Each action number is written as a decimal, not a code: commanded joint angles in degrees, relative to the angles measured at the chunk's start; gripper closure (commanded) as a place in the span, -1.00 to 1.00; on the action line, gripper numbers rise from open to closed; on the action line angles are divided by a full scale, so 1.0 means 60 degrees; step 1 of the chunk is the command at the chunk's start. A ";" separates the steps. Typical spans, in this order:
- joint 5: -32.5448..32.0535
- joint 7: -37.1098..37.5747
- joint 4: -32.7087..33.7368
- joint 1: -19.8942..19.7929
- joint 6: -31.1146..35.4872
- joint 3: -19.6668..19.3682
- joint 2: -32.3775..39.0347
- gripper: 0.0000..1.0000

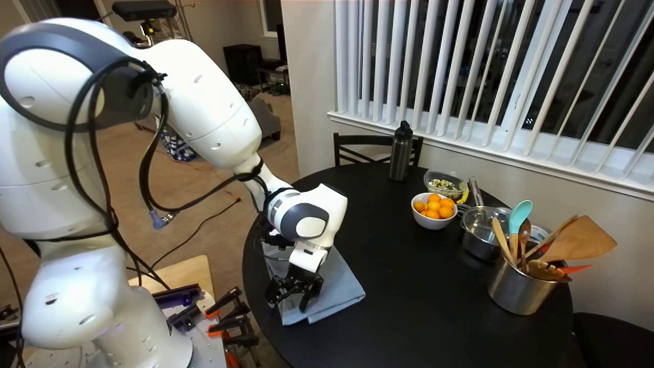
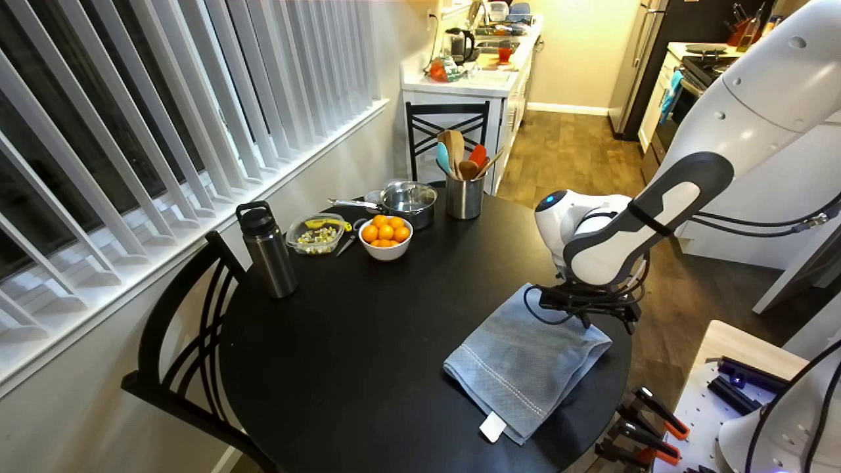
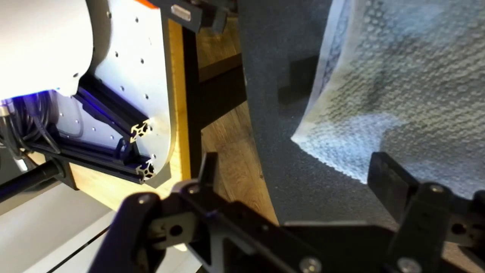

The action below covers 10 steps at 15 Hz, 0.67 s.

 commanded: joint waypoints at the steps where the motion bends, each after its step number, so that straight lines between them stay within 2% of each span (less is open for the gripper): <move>1: 0.1123 0.0468 -0.0541 0.0131 0.0549 0.0231 -0.1196 -1.00; 5: 0.1976 0.0843 -0.1135 0.0236 0.1091 0.0553 -0.2658 -1.00; 10: 0.2344 0.1348 -0.1906 0.0126 0.1725 0.1014 -0.4295 -1.00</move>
